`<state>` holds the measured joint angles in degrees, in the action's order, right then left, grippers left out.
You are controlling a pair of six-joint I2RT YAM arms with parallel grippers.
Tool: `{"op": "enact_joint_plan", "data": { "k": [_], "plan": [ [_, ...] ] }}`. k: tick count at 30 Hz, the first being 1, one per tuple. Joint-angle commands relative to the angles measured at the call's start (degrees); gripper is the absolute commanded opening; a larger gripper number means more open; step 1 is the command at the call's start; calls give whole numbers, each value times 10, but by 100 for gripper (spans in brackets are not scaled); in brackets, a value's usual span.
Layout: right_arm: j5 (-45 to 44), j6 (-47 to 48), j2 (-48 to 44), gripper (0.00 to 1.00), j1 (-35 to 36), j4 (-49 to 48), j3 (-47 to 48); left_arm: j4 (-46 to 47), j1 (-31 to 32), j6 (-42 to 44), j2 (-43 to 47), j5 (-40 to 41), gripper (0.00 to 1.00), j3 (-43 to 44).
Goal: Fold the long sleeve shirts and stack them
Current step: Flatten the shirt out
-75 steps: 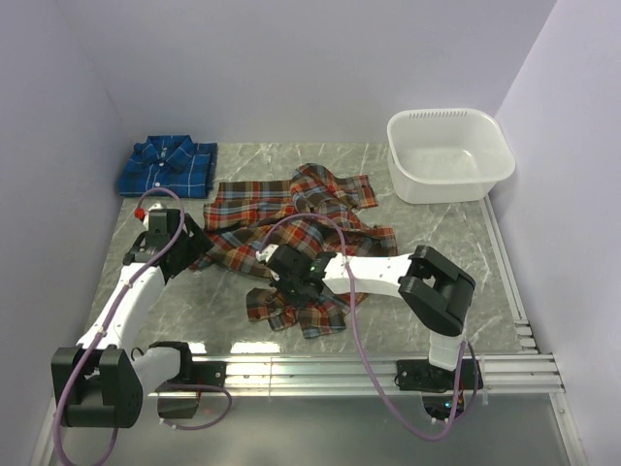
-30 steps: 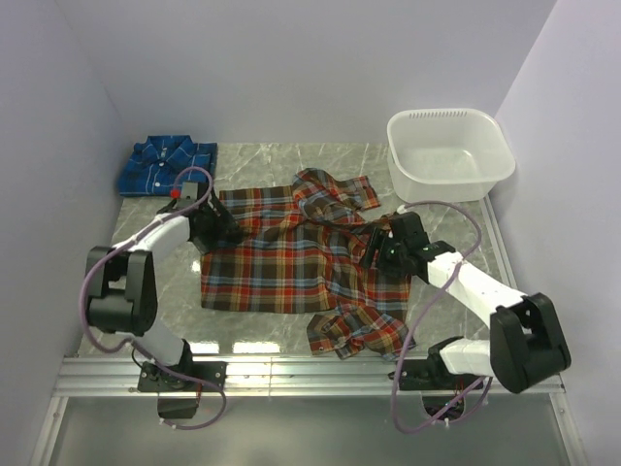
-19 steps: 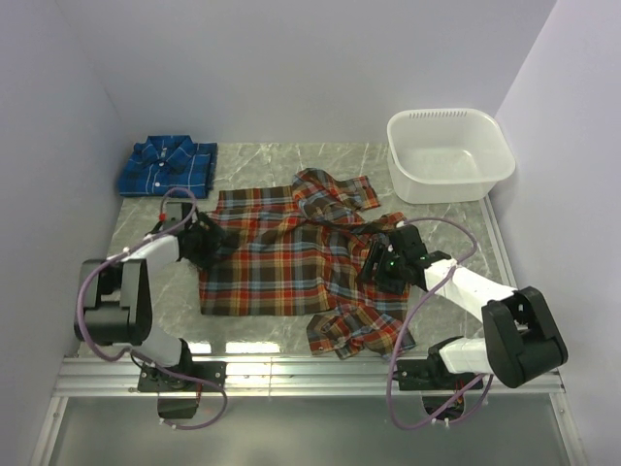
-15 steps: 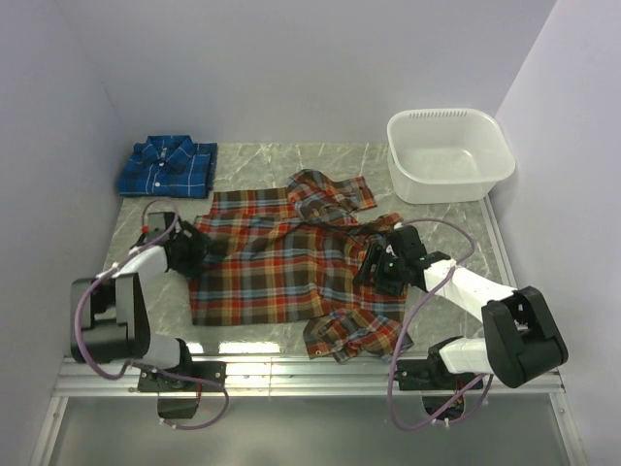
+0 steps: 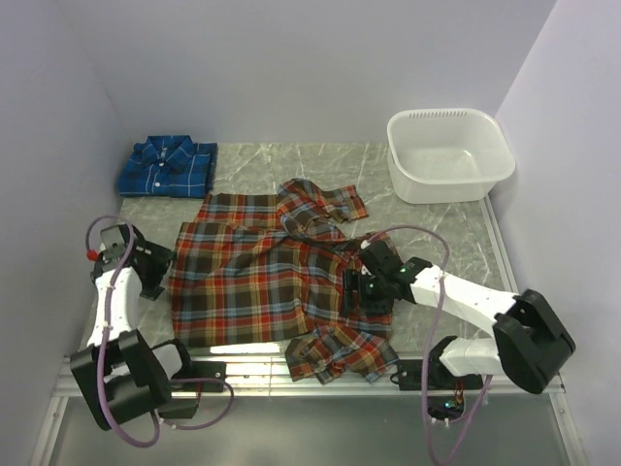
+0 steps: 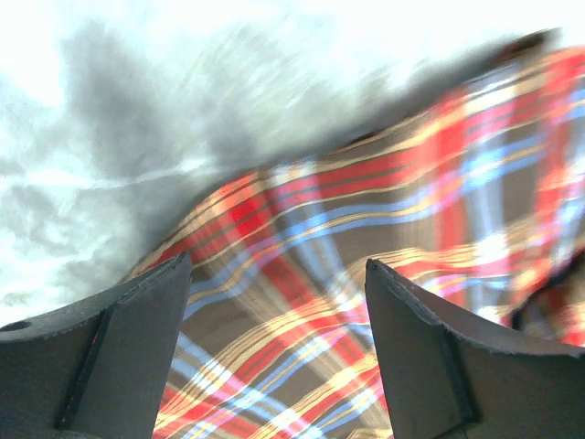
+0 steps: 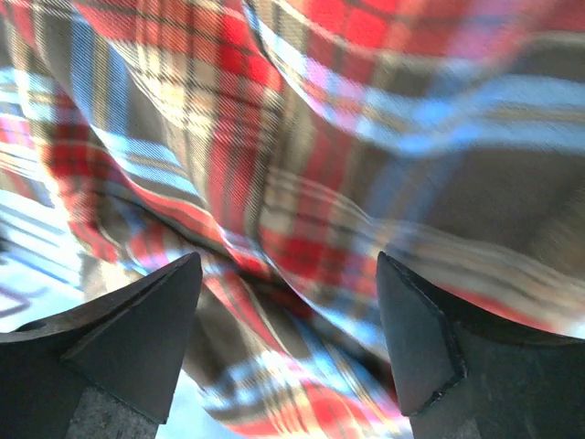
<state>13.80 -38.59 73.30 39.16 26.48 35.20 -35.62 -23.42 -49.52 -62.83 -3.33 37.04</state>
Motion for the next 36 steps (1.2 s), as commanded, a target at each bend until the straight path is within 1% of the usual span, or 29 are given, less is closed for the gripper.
{"op": "enact_joint_plan", "data": {
  "k": [1,2,3,4,5,6,7,9,12,13,17,18,22,23,25,26,30,31,33,36],
  "plan": [
    [-92,81,-60,82,2,78,80,-1,1,27,20,18,83,51],
    [-114,97,-79,82,1,81,95,17,7,25,22,-2,84,48],
    [-137,115,-85,82,1,79,109,31,30,19,24,-23,84,46],
    [-203,143,-90,81,1,78,136,61,49,14,24,-21,85,52],
    [-232,154,-90,81,0,78,150,70,74,9,21,-12,85,59],
    [-262,163,-89,81,-1,74,162,73,133,7,13,6,86,72],
    [-302,182,-87,81,-5,67,178,74,161,8,-10,31,86,105],
    [-322,200,-77,81,-27,44,188,77,215,18,-44,32,86,151],
    [-334,252,-44,82,-52,16,206,78,245,30,-133,32,86,205],
    [-335,267,-22,82,-53,9,210,76,249,33,-148,32,87,217],
    [-331,329,32,86,-58,-2,245,69,266,57,-219,32,87,261],
    [-327,360,39,86,-58,-12,242,66,267,63,-245,32,87,272],
    [-297,450,58,88,-57,-63,232,58,268,98,-302,32,88,284],
    [-290,464,68,88,-58,-77,233,61,268,101,-309,48,88,282],
    [-262,496,86,88,-57,-79,250,66,268,108,-337,46,88,277],
    [-252,504,97,88,-58,-65,260,69,268,110,-345,43,88,276],
    [-175,536,158,84,-57,-26,315,65,268,110,-391,47,88,272],
    [-154,539,164,84,-57,-23,319,63,267,112,-396,44,88,272],
    [-140,541,178,81,-56,-30,323,62,268,111,-405,42,88,269],
    [-103,550,196,74,-55,-22,340,62,267,109,-412,46,88,262]
  ]
}}
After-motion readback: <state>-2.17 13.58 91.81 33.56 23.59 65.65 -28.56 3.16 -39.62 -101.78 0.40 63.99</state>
